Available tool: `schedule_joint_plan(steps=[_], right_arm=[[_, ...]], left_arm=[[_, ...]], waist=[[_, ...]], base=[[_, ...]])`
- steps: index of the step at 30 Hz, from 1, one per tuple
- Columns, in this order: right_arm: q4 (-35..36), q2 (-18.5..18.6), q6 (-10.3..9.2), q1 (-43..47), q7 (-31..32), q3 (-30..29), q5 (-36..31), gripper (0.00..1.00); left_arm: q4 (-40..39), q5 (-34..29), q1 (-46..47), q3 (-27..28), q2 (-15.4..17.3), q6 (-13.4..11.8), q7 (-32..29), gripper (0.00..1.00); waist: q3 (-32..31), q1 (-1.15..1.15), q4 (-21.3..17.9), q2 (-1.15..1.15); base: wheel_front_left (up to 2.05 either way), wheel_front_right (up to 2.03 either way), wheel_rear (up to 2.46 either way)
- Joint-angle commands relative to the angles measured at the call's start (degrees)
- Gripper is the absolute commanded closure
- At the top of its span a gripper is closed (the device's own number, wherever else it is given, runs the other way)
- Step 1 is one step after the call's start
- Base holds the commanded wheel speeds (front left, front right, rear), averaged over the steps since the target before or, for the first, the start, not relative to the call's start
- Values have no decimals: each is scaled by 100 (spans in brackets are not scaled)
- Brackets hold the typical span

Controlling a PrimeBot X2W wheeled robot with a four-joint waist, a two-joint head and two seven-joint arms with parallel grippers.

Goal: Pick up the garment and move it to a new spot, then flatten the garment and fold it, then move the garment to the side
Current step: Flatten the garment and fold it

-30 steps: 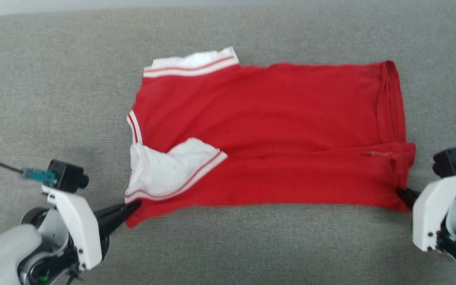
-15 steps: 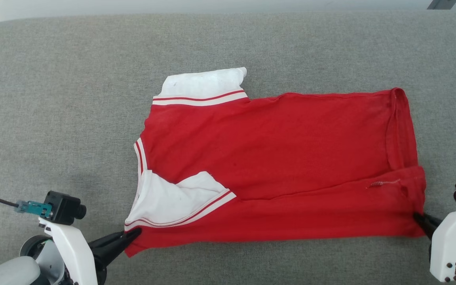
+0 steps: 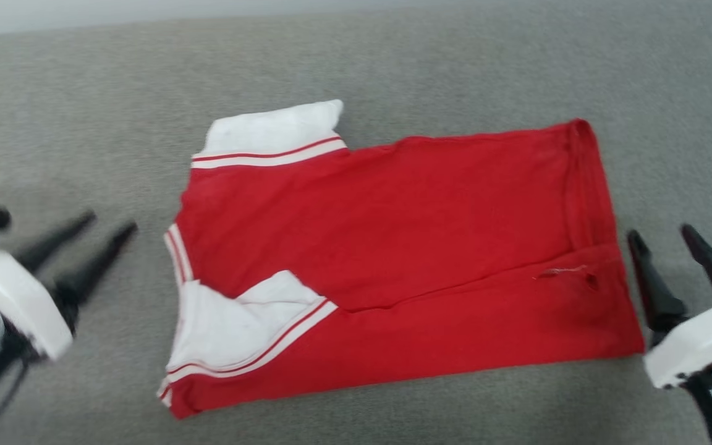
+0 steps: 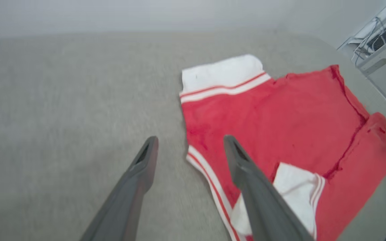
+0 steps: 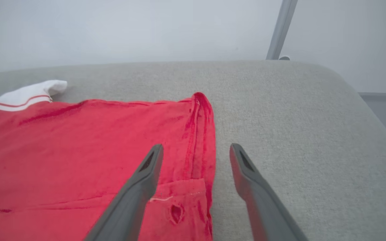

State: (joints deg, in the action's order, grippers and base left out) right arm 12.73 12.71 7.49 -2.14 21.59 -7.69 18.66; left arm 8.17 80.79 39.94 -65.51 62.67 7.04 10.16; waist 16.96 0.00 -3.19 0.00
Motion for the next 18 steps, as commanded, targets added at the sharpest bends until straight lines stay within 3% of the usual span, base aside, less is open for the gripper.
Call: schedule_joint_plan(steps=[1,5,8,10,13,14,18], right_arm=[[6,-175,0,-96,-299,71,-85,0],[-67,-573,0,-288,-830,228,-209,0],[-159,-701,-1,-391,-1023,411,-260,0],[-275,-791,-1,-458,-1139,468,-260,0],[-366,-847,0,-446,-1227,456,-243,0],[-430,-874,-1,-405,-1280,463,-216,0],[-518,-923,-1,-364,-1354,496,-167,0]], left_arm=[[132,-119,254,134,-80,-49,71,0],[619,-21,862,402,-287,-10,-112,0],[1104,-23,1378,440,-429,15,-627,0],[1555,113,1764,370,-610,42,-1330,0],[1872,146,2111,228,-660,49,-2051,0],[1989,274,2237,140,-673,52,-2544,0],[2121,361,2470,-21,-626,53,-3333,0]], waist=[[155,0,-235,0],[401,0,-585,0],[599,0,-877,0],[751,0,-1111,0],[856,0,-1283,0],[896,0,-1366,0],[938,0,-1468,0]], base=[[0,0,0],[0,0,0],[0,0,0],[0,0,0],[0,0,0],[0,0,0],[0,0,0]])
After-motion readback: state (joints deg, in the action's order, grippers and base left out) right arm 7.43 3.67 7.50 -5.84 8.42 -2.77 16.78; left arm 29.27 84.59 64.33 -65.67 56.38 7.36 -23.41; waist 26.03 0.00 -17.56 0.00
